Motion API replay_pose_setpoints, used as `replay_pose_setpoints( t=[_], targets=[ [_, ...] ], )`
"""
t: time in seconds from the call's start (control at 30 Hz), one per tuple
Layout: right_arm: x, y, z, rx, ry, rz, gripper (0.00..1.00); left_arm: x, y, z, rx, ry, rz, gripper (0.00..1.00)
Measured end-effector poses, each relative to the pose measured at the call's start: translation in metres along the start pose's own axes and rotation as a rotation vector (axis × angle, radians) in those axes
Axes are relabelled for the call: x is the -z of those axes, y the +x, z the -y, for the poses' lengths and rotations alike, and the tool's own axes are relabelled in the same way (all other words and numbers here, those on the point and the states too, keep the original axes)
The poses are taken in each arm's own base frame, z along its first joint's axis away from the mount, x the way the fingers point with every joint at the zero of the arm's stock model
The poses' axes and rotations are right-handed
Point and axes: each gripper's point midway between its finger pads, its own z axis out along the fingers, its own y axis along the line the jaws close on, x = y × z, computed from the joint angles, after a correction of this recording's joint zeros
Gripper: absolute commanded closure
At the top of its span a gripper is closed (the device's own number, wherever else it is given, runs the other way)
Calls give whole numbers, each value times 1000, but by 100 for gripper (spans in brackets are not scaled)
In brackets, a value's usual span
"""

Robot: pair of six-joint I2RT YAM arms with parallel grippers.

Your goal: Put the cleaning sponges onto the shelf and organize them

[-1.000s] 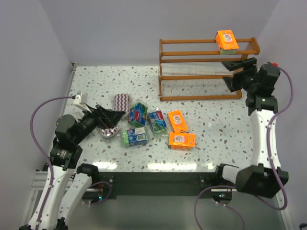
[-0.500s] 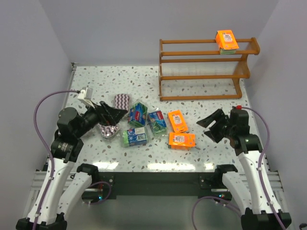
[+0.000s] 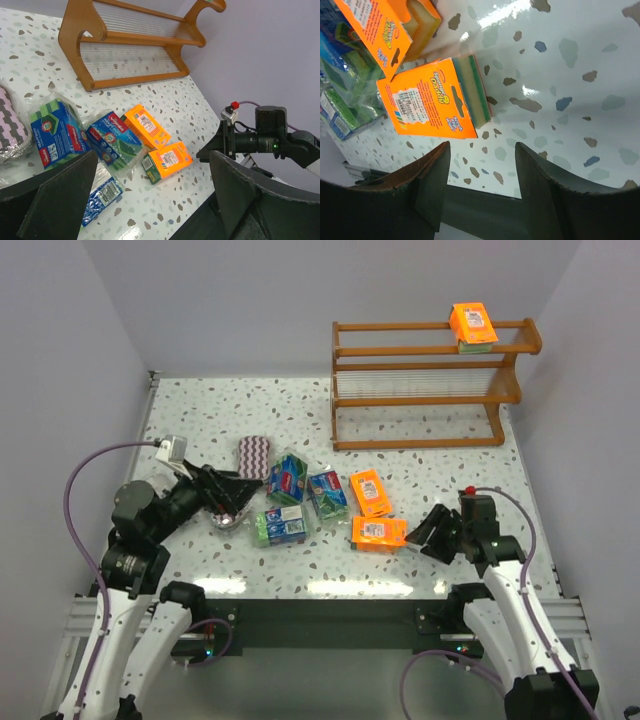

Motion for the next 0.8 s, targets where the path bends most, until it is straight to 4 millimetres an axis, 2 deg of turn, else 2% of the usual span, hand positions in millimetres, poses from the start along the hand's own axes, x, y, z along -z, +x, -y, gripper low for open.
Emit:
replay_pose_setpoints(
  t=[0.13, 0.37, 0.47, 0.5, 0.67, 0.7, 0.8],
  targets=[
    [-6, -3, -5, 44, -55, 19, 42, 2, 0, 1, 1, 1, 2, 0],
    [-32, 0, -11, 71, -123, -40, 44, 6, 0, 4, 5, 6, 8, 0],
    [-41, -3, -17, 84, -153, -64, 53, 7, 1, 4, 5, 6, 9, 0],
    [-43, -4, -20, 90, -166, -64, 63, 7, 1, 4, 5, 5, 9, 0],
    [-47, -13, -37, 128, -230, -79, 89, 13, 4, 4, 9, -6, 7, 0],
    [-46, -14, -39, 137, -239, -80, 97, 14, 4, 4, 10, -10, 7, 0],
    [-36, -18, -49, 168, -265, -66, 100, 17, 5, 4, 10, -19, 14, 0]
  ],
)
